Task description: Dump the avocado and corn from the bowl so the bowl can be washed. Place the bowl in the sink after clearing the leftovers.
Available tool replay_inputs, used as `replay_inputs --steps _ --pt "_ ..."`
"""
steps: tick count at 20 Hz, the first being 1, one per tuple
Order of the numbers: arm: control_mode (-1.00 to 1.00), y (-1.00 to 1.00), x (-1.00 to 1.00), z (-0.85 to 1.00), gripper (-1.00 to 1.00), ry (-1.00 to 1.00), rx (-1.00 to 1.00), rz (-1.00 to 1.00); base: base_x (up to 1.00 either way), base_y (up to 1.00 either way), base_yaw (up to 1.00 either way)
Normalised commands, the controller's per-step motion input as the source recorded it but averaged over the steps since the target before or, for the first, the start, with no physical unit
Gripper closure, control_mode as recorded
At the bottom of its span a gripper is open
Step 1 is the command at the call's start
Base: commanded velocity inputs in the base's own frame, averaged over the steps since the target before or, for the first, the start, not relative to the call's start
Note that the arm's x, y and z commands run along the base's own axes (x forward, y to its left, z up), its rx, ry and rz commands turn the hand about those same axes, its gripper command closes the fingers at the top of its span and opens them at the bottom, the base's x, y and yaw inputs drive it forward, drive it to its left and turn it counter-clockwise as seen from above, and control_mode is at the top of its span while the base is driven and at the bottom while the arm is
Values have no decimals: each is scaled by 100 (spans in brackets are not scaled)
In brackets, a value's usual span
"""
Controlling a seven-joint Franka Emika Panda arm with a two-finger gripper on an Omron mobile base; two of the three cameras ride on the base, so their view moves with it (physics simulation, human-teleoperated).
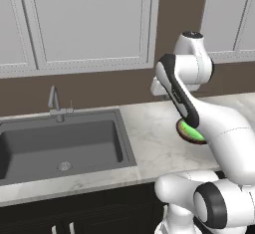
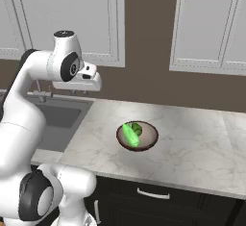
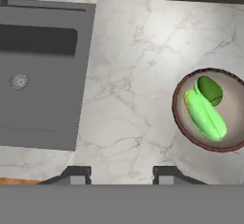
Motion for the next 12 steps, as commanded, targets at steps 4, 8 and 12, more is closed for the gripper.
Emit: replay_inputs --steps 4,8,12 --pt "-100 0 0 0 -100 0 1 0 0 0 0" --pt "-100 -76 -60 -5 -100 0 8 -12 0 0 0" --pt "-100 -100 -72 -26 -100 0 13 -26 0 0 0"
